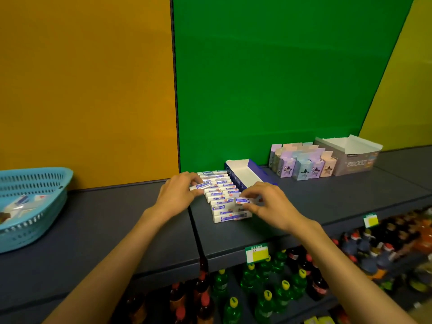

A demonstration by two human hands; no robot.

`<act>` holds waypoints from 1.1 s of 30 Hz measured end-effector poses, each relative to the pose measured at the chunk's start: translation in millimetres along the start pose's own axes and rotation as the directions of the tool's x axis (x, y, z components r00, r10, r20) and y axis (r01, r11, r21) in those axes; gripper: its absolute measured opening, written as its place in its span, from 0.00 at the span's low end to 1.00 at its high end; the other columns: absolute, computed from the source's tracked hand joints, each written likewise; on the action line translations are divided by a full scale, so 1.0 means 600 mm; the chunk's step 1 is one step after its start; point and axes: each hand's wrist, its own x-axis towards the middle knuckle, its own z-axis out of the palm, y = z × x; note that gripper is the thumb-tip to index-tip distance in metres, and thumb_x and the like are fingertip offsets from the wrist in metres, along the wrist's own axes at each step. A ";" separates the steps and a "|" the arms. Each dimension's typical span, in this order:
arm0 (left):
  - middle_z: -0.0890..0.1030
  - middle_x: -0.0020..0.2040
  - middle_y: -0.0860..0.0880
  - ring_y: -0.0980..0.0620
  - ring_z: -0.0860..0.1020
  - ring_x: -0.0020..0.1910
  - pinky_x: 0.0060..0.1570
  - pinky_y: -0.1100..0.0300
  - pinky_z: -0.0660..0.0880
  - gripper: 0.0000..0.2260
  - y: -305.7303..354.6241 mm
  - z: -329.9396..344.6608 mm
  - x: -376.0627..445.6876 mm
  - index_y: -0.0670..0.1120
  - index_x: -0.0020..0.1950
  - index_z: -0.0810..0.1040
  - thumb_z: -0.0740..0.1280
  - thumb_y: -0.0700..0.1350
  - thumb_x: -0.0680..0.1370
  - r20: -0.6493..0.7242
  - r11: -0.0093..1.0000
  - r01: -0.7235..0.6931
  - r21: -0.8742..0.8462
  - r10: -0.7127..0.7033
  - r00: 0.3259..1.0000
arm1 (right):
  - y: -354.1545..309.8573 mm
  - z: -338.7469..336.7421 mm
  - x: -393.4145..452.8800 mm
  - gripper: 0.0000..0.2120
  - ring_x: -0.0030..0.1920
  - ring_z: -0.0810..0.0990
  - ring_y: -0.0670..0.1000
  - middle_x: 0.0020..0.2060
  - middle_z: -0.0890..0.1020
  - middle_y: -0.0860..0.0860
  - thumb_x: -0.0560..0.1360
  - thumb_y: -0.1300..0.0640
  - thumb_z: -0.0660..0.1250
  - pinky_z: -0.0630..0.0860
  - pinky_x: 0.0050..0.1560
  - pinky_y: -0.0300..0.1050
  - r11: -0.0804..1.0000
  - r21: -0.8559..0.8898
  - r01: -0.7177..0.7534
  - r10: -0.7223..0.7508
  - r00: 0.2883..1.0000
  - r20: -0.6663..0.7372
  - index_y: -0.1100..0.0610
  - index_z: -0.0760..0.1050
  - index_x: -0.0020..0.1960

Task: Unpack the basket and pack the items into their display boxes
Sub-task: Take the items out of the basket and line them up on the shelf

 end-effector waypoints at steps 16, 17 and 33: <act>0.76 0.53 0.50 0.49 0.76 0.53 0.50 0.52 0.76 0.13 -0.029 0.072 0.125 0.55 0.61 0.78 0.71 0.54 0.78 -0.006 0.982 0.087 0.170 -0.087 0.996 | 0.075 0.057 0.250 0.13 0.54 0.80 0.55 0.53 0.82 0.51 0.75 0.48 0.71 0.76 0.51 0.50 0.963 -0.257 0.082 -0.071 0.996 0.052 0.50 0.81 0.58; 0.76 0.53 0.51 0.49 0.77 0.52 0.50 0.53 0.75 0.13 -0.027 0.074 0.129 0.55 0.61 0.78 0.71 0.54 0.78 -0.013 0.979 0.097 0.181 -0.096 0.995 | 0.078 0.062 0.263 0.12 0.54 0.79 0.56 0.53 0.82 0.51 0.76 0.49 0.71 0.75 0.52 0.50 0.956 -0.275 0.097 -0.084 0.995 0.058 0.50 0.81 0.58; 0.75 0.54 0.51 0.49 0.77 0.51 0.50 0.53 0.76 0.13 -0.022 0.117 0.155 0.56 0.61 0.78 0.70 0.54 0.77 0.004 0.954 0.145 0.262 -0.151 0.989 | 0.105 0.108 0.330 0.13 0.57 0.78 0.54 0.55 0.82 0.50 0.76 0.52 0.70 0.69 0.56 0.49 0.922 -0.312 0.228 -0.177 0.967 0.184 0.48 0.81 0.61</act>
